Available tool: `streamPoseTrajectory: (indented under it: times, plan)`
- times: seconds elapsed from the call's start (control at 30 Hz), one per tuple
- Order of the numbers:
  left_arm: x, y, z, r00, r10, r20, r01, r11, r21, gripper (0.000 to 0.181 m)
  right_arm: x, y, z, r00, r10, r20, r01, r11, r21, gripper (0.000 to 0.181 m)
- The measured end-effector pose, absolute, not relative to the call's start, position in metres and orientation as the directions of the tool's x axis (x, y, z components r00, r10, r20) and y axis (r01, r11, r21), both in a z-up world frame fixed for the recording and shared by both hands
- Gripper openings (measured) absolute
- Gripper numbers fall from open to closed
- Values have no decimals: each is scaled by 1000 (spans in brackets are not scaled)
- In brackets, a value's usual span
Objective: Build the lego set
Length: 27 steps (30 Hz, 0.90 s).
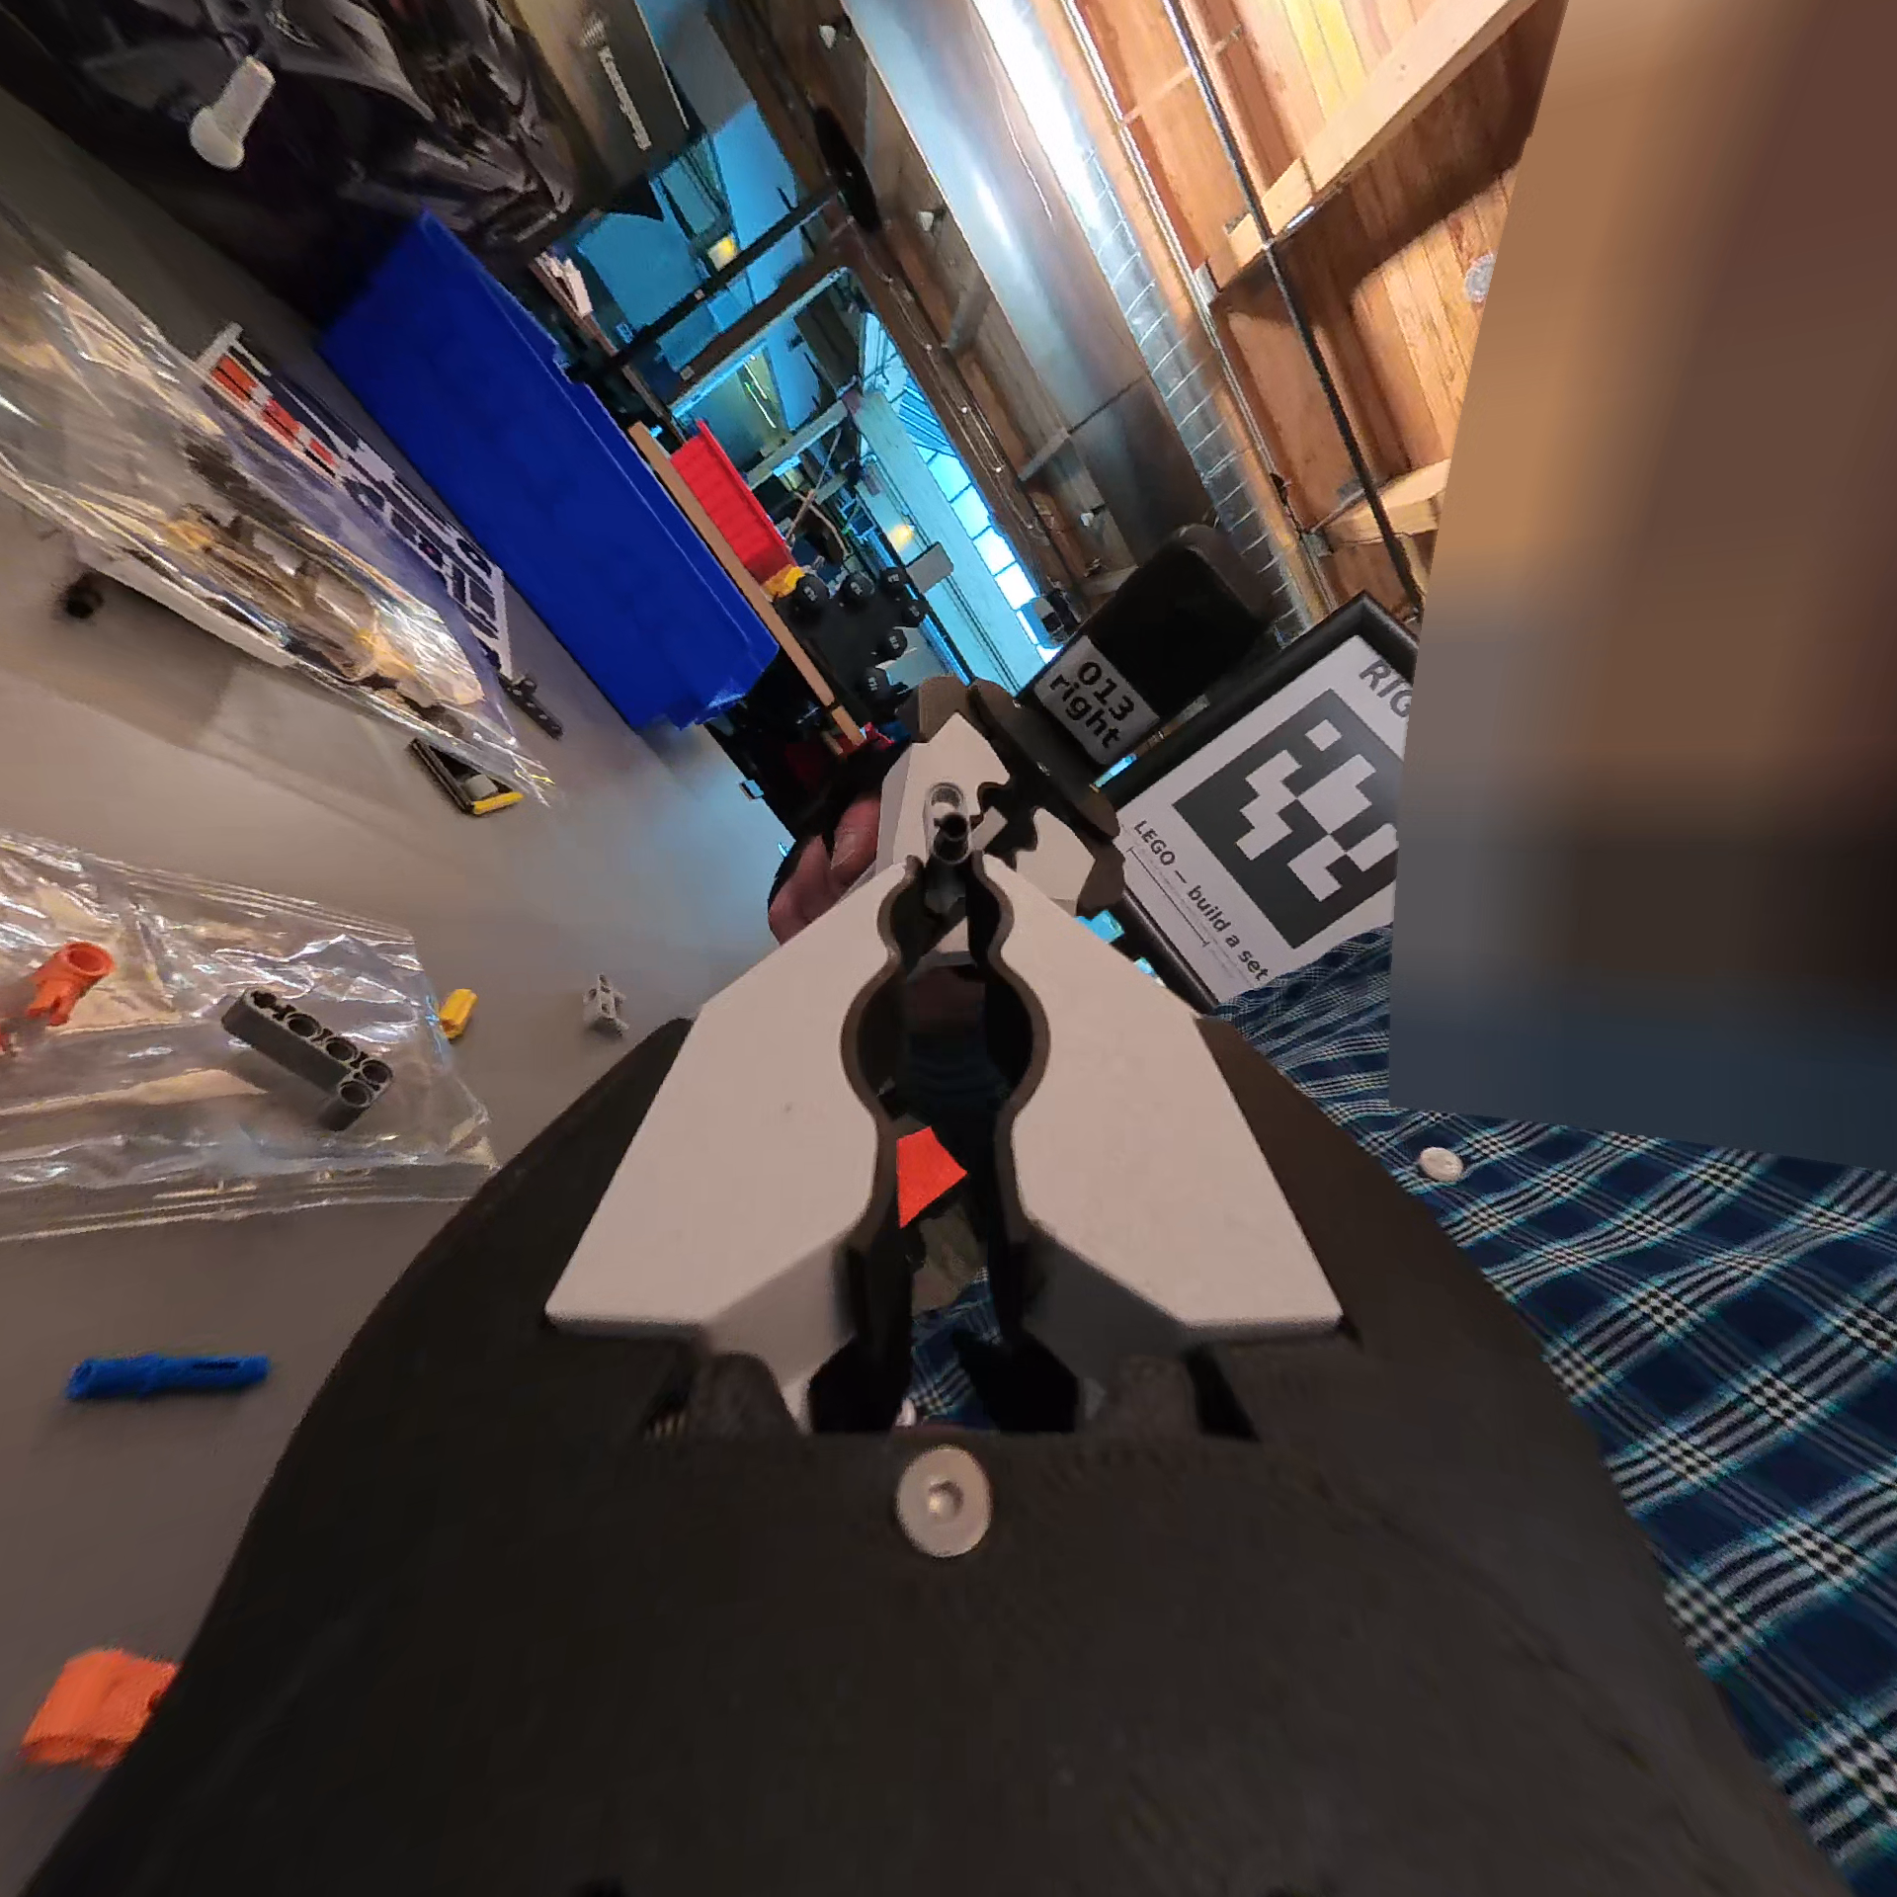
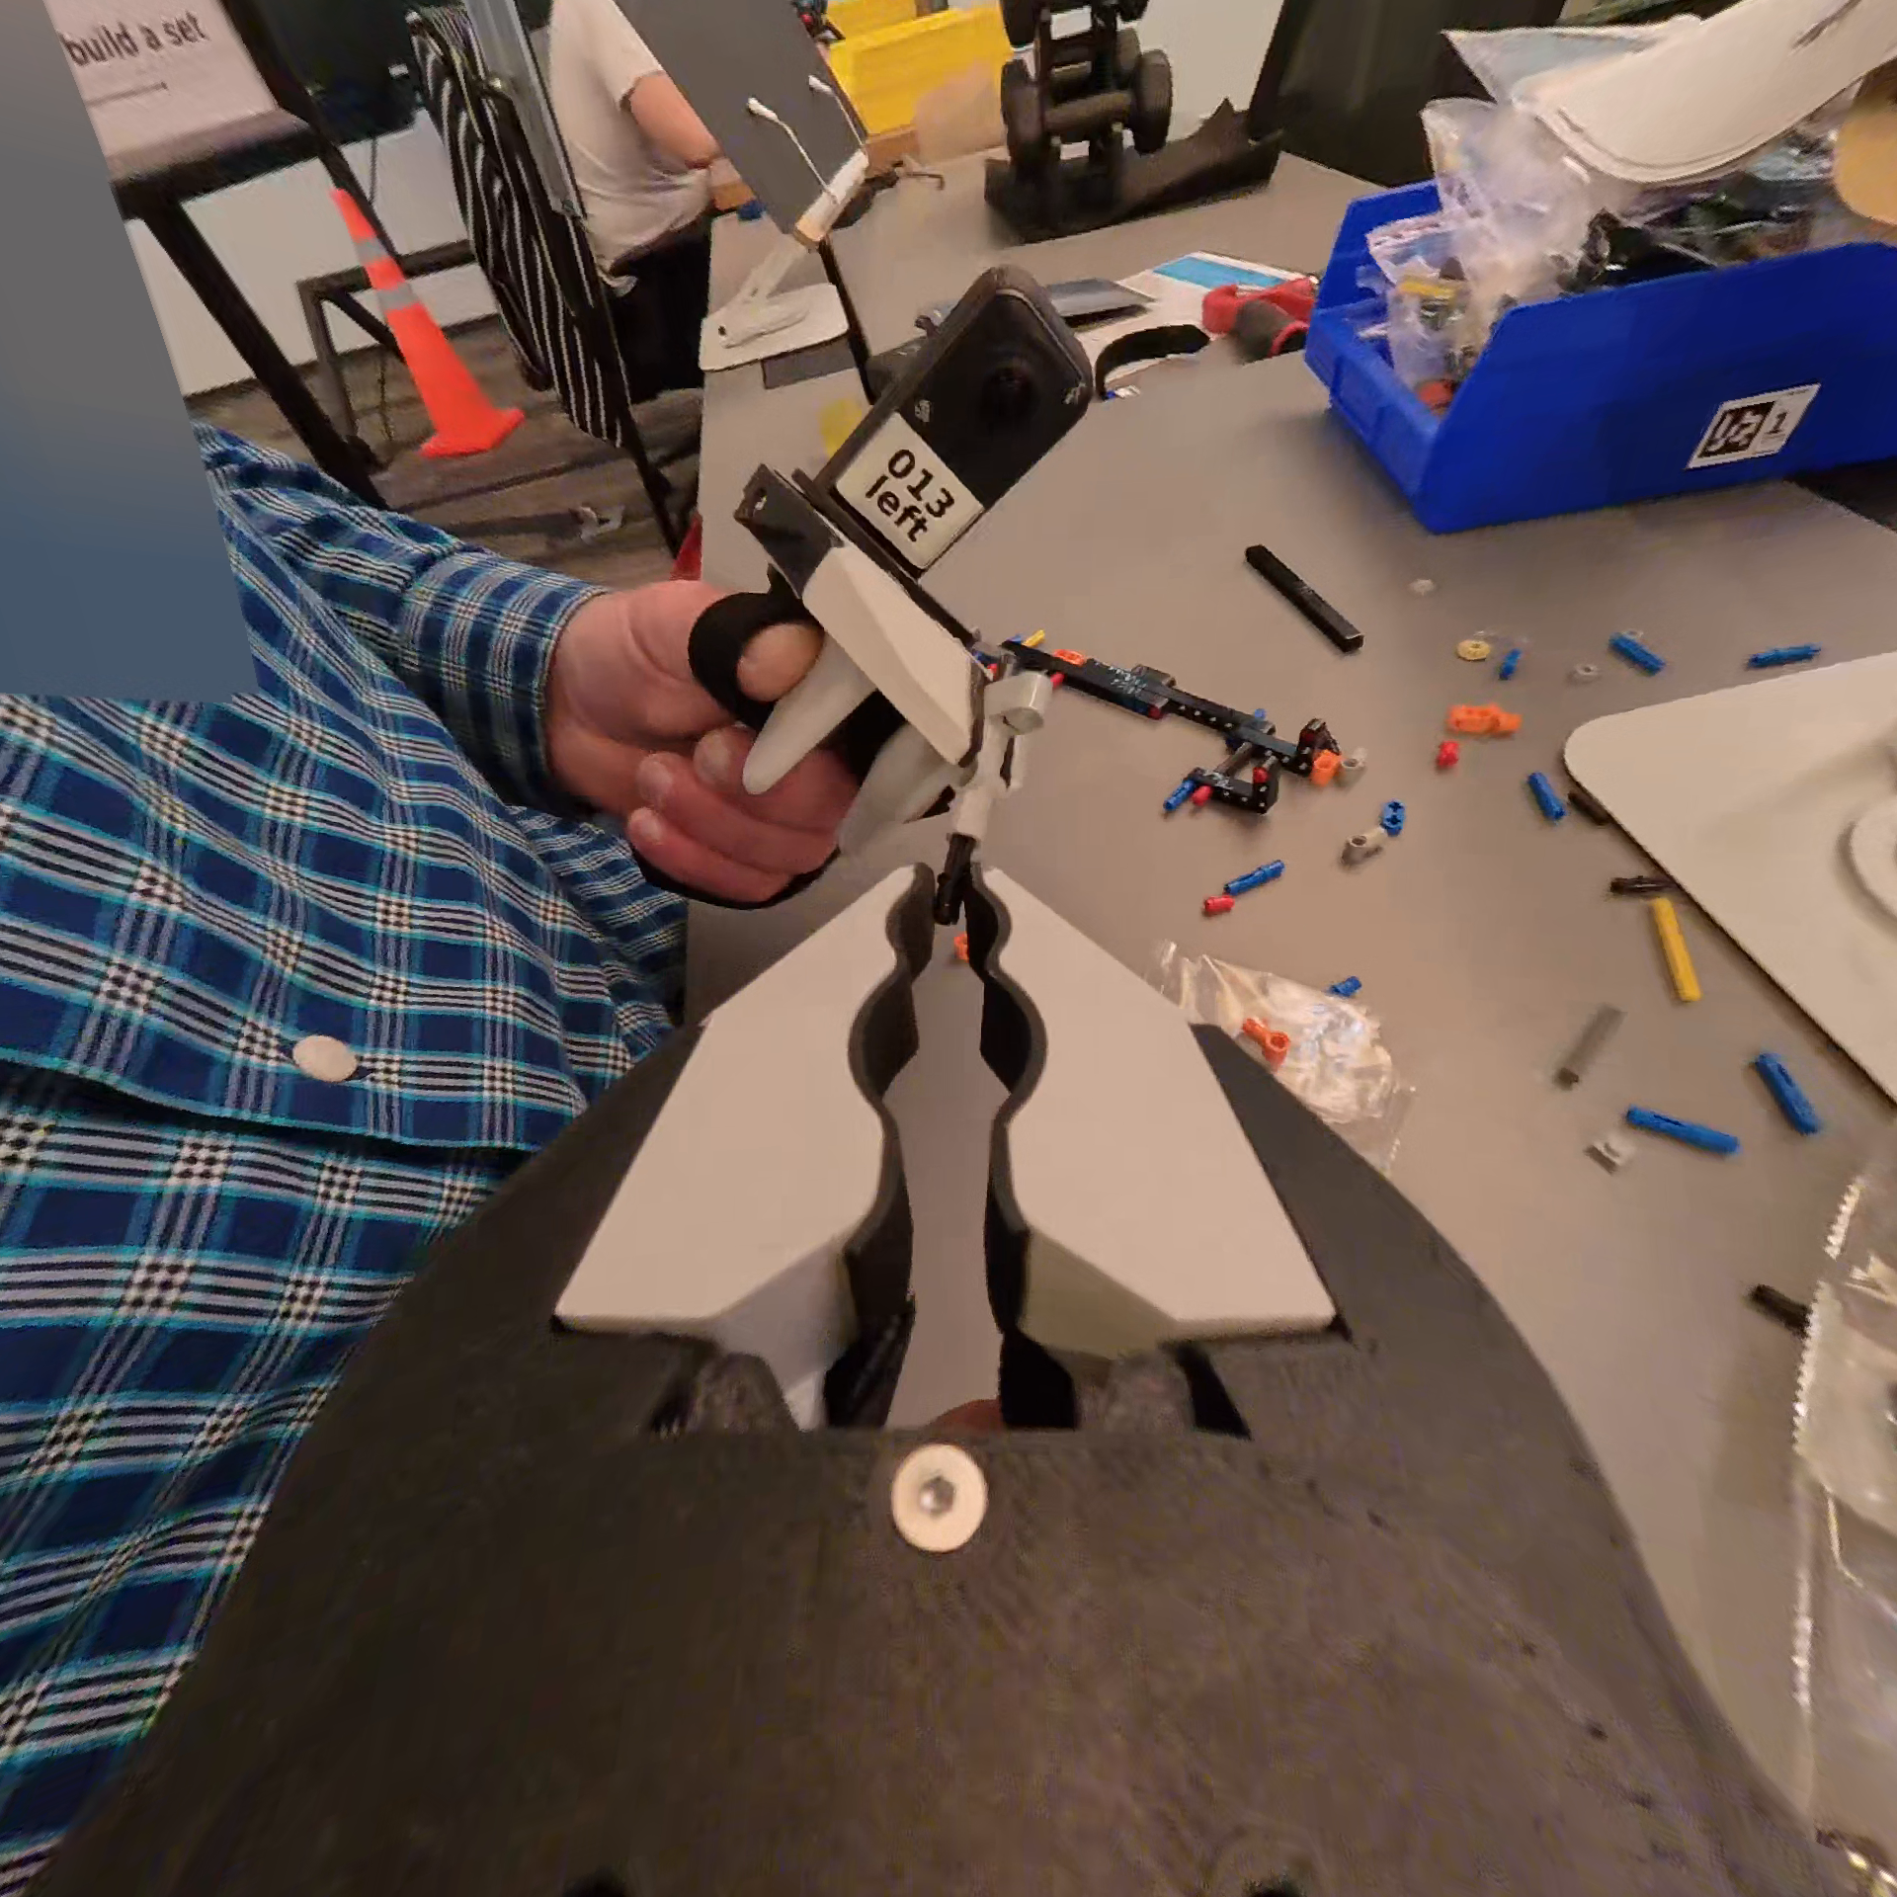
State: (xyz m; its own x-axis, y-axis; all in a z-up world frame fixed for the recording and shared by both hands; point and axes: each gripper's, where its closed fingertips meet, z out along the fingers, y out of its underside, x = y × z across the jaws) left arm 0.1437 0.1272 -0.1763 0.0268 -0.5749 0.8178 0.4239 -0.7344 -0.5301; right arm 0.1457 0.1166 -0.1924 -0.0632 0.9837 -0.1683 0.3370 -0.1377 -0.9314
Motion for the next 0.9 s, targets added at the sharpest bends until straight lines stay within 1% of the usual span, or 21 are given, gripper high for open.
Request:
streamPoseTrajectory:
  times: [0.03,0.17,0.3,0.4,0.43,0.5,0.6,0.67,0.77,0.83,0.9]
  plan:
    - [144,126,-176,25,-578,816,422,-734,-532,6,146,117,-192,-65,983,-170,333,-139,-933,3]
    - [139,127,-179,100,-595,797,393,-713,-581,17,152,121,-193,-71,992,-108,354,-77,-932,2]
    - [139,127,-179,206,-654,728,294,-668,-684,27,154,123,-197,-75,997,-4,411,28,-911,2]
    - [146,124,-183,265,-692,672,189,-646,-740,26,153,122,-196,-92,995,-29,419,13,-908,2]
    - [147,124,-183,272,-699,661,177,-639,-749,21,153,121,-196,-101,994,-49,425,-1,-905,2]
    - [147,126,-180,267,-697,666,186,-640,-745,6,152,121,-196,-111,988,-103,429,-46,-902,2]
    - [146,127,-179,247,-664,706,221,-670,-708,5,150,122,-194,-122,969,-214,416,-145,-898,2]
    - [143,130,-178,230,-625,746,270,-696,-666,5,150,125,-191,-120,957,-264,388,-199,-900,4]
    - [137,131,-179,205,-588,783,321,-715,-621,5,151,127,-189,-108,957,-268,361,-213,-908,8]
    - [136,130,-180,194,-573,796,337,-723,-603,4,151,129,-192,-93,962,-257,360,-208,-910,2]
    - [136,130,-179,190,-572,798,344,-722,-600,4,151,130,-191,-86,963,-257,341,-214,-915,2]
